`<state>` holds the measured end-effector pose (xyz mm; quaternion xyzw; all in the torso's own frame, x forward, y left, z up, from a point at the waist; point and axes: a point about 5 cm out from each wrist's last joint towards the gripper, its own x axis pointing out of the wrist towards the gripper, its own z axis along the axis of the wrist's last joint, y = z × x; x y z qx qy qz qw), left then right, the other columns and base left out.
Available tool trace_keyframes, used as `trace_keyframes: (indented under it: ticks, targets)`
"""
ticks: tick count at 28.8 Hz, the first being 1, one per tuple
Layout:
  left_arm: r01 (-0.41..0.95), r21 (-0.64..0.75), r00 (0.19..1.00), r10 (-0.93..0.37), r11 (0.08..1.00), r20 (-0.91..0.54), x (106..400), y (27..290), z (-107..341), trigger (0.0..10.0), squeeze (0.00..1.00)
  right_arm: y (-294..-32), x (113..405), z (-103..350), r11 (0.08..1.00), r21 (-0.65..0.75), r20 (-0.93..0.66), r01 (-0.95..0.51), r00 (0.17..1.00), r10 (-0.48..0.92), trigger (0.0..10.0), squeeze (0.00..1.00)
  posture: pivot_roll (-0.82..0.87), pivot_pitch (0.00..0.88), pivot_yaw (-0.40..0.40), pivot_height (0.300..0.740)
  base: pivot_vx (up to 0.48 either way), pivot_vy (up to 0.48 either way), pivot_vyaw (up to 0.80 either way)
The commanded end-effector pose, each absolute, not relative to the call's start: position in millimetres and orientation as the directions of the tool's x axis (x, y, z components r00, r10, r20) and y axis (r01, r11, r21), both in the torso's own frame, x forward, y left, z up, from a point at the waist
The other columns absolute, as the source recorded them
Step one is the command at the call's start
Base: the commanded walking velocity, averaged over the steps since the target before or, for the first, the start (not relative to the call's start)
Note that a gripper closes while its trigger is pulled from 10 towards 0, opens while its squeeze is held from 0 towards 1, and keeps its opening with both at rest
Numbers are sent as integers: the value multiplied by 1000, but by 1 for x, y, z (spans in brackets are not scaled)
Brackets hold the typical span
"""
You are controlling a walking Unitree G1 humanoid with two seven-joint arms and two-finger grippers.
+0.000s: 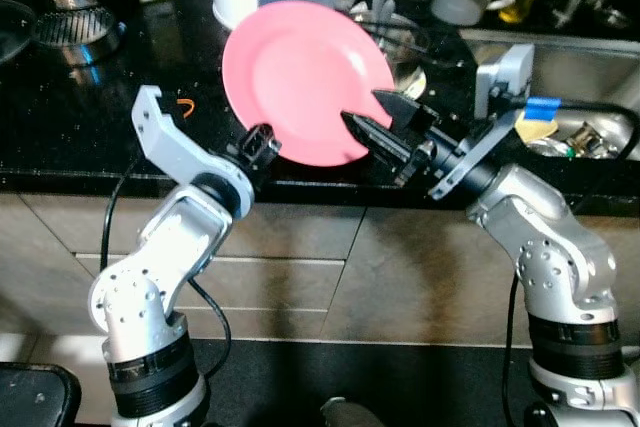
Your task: Kitchen organization
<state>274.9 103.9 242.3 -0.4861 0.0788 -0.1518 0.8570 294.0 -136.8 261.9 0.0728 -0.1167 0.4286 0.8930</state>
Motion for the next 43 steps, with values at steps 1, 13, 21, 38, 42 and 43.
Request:
trace_keyframes:
  ticks: [1,13,21,38,42,43]
  targets:
    - [142,-930,920,-391,338,-2,266,80,229,0,0,-138,293,265,623,19,284,-782,602,746,10000,0,4,86,-46,740,0,0,0]
    - [259,-922,868,-488,287,92,263,70,238,0,0,-154,311,258,753,16,235,-657,735,636,10000,0,0,88,-44,740,0,0,0]
    - [275,-920,860,-500,278,106,264,68,239,0,0,-169,320,261,822,13,223,-570,803,553,10000,0,-5,88,-41,740,0,0,-549]
    - [288,-894,873,-479,343,98,273,70,237,0,0,-179,326,262,860,7,224,-510,839,495,10000,0,-9,89,-45,740,0,0,-788]
    - [281,-882,883,-463,379,83,276,72,234,2196,0,-179,327,262,862,7,225,-508,840,493,10000,0,-9,90,-44,740,0,0,-788]
    - [259,-874,901,-430,412,64,279,77,231,10000,0,-178,327,261,862,11,227,-507,840,492,10000,0,-11,89,-45,740,0,0,0]
